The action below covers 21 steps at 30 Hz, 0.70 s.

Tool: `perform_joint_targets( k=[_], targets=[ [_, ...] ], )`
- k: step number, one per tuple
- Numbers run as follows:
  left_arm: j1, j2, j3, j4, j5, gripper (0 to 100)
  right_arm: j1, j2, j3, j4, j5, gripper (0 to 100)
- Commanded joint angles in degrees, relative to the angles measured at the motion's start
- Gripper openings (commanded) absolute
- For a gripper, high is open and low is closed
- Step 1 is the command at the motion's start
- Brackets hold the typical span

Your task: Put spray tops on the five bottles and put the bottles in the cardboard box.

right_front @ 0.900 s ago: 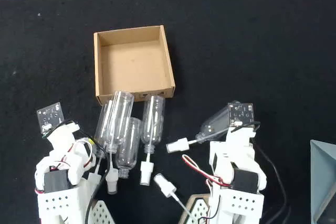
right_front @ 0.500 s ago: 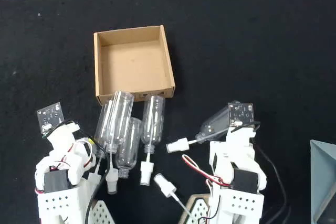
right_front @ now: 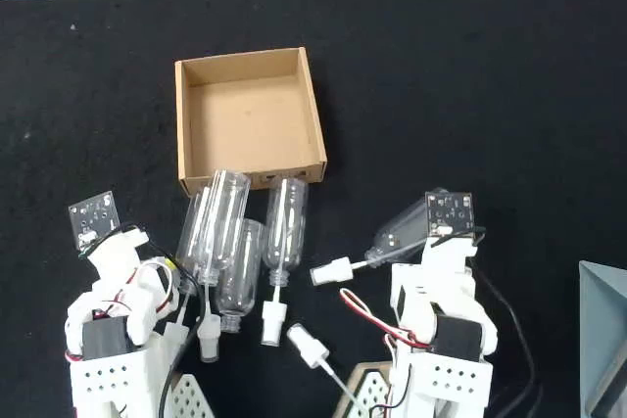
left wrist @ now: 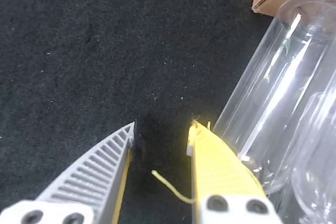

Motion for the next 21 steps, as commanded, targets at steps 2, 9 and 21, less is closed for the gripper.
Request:
perform_joint_targets(
  k=[2,9,21],
  targets=[
    [0.22,-0.44,1.27,0.35,-0.53,15,1.32,-5.67,-0.4,0.44,-0.26,1.2],
    [0.22,-0.44,1.27,0.35,-0.53,15,1.32,-5.67,-0.4,0.44,-0.26,1.2],
    [0.22,-0.44,1.27,0.35,-0.53,15,0.0,-5.67,-0.4,0.35,-0.62,1.2]
  ],
)
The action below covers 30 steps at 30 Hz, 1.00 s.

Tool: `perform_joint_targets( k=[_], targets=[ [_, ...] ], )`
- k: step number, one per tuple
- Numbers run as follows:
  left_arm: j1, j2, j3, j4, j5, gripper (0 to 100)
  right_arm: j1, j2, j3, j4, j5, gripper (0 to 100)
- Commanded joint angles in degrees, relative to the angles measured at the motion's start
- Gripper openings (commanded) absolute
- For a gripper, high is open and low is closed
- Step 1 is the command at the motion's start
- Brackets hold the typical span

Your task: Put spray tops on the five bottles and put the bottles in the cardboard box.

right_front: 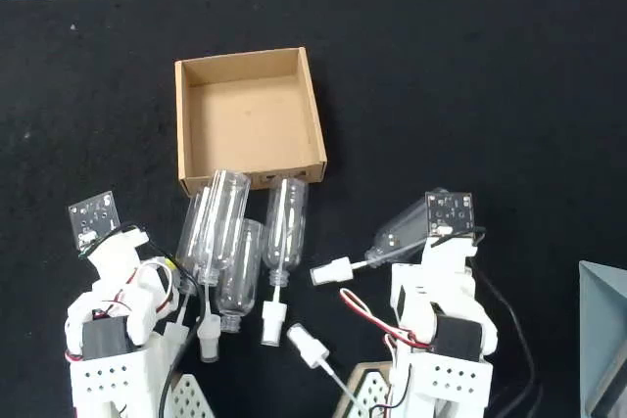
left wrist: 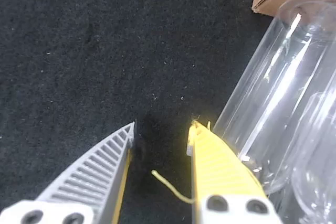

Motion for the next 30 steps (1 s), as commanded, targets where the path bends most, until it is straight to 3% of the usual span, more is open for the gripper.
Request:
perform_joint_targets(
  k=[1,18,23,30],
  targets=[
    [0.31,-0.44,1.27,0.35,-0.53,15,0.0,-5.67,-0.4,0.35,-0.62,1.2],
    [0.31,-0.44,1.27,0.35,-0.53,15,0.97,-5.58,-2.33,-1.49,0.09,1.1],
    [0.31,-0.44,1.27,0.35,-0.53,15,3.34,-5.58,-4.53,-1.76,6.77,1.1],
    [0.31,-0.44,1.27,0.35,-0.53,15,4.22,-5.58,-5.32,-6.24,23.21,1.1]
  ],
)
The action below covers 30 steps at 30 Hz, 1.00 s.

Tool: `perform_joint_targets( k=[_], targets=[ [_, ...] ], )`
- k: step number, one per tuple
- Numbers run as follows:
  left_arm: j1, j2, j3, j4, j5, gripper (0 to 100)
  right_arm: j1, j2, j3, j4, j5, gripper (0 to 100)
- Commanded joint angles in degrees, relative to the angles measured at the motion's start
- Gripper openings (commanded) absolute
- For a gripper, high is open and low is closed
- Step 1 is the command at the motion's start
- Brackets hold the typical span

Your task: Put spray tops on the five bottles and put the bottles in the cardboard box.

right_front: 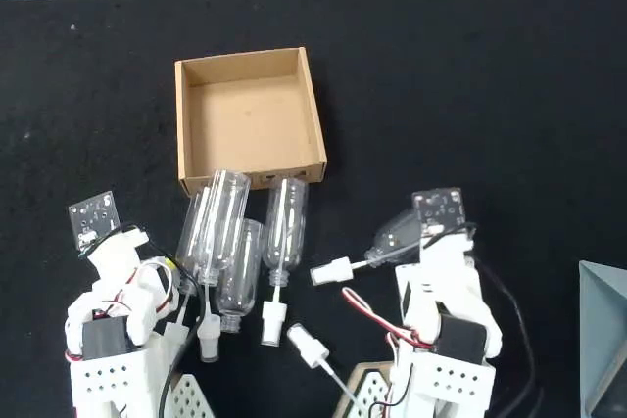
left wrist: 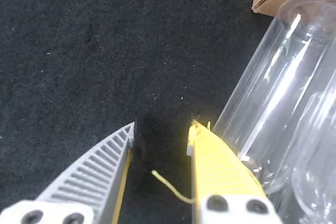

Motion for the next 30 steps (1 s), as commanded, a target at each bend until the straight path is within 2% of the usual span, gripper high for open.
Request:
perform_joint_targets(
  k=[1,4,9,14,19,22,27,30],
  targets=[
    [0.31,-0.44,1.27,0.35,-0.53,15,1.41,-5.58,-3.65,-3.78,6.77,1.1],
    [0.31,-0.44,1.27,0.35,-0.53,15,1.41,-5.58,-3.56,-4.13,10.02,1.2],
    [0.31,-0.44,1.27,0.35,-0.53,15,1.58,-5.49,-3.91,-4.13,21.54,1.3],
    [0.31,-0.44,1.27,0.35,-0.53,15,1.58,-5.49,-7.08,-3.25,20.22,10.9],
    [0.31,-0.44,1.27,0.35,-0.53,15,1.49,-5.41,-14.2,0.44,20.75,11.8],
    [0.31,-0.44,1.27,0.35,-0.53,15,1.49,-5.41,-18.15,3.34,24.0,14.5],
    [0.31,-0.44,1.27,0.35,-0.53,15,1.58,-5.41,-23.25,7.65,25.85,29.5],
    [0.31,-0.44,1.27,0.35,-0.53,15,1.58,-5.41,-25.19,8.35,27.78,29.5]
  ],
)
